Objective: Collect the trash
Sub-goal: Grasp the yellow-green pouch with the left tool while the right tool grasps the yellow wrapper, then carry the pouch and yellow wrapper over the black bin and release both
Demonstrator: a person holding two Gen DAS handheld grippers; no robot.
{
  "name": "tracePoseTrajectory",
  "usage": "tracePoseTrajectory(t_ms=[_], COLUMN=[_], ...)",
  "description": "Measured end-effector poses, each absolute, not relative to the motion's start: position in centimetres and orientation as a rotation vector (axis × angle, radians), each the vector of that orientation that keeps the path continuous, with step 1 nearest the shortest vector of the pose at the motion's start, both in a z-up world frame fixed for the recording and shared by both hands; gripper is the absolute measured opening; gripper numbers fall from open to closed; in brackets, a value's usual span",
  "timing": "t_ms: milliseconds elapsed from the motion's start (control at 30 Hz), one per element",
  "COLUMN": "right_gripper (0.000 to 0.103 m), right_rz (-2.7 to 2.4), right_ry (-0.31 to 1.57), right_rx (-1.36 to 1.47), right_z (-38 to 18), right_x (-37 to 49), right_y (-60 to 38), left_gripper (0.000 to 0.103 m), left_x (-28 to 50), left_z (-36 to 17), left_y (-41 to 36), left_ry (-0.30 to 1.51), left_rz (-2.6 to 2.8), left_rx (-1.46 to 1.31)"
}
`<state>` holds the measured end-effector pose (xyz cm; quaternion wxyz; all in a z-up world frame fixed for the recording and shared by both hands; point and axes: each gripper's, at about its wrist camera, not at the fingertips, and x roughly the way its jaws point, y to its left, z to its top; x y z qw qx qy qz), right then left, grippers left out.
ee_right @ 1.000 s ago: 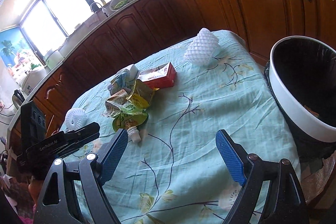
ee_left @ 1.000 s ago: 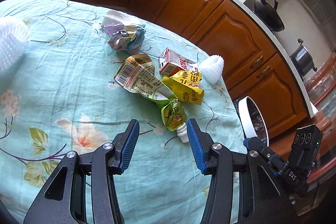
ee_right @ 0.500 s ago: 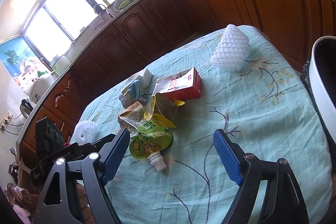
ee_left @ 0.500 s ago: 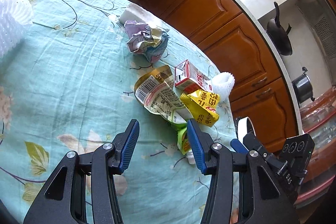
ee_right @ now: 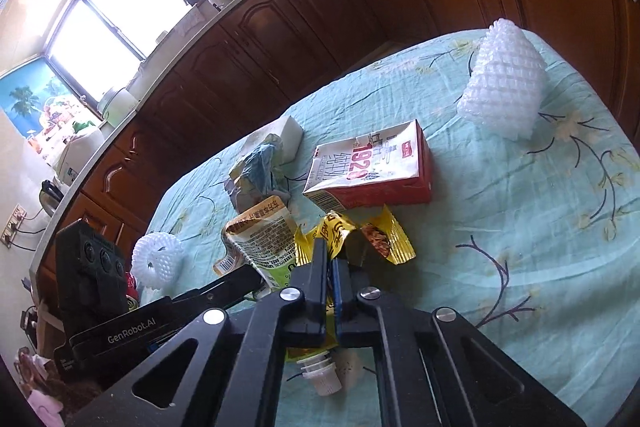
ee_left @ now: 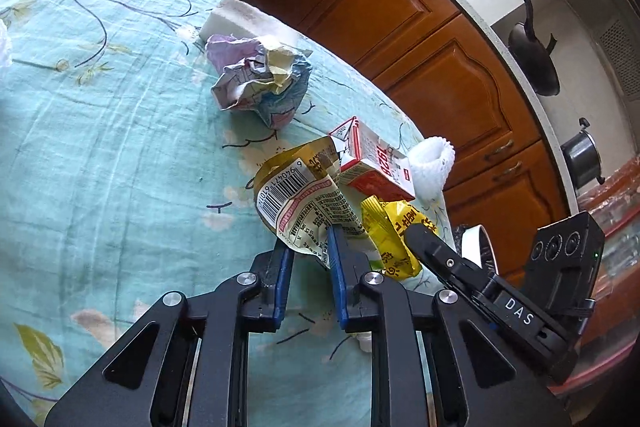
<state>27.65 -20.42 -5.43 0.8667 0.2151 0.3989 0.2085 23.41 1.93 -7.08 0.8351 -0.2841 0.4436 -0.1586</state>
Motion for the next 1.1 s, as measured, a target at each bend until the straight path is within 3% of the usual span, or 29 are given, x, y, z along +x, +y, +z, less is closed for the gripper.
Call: tracePoseTrajectory(t_ms=[367,1100], right_gripper=[0.0,0.0], right_rz=[0.405,0.199], right_ry=[0.76,0.624], right_rx=[0.468,0.493], right_z=[-3.2,-0.3], right_x=[22.4,14.0], right_y=[-25.6,-37.0], left_gripper=[0.006,0.006], left_x=[20.0,16.9], left_z=[-1.3,3.0], left_y=[-1.0,-14.1], left_ry=[0.821,0.756], left_rz=[-0.419,-0.615], left_rx=[-0.479,-0.258])
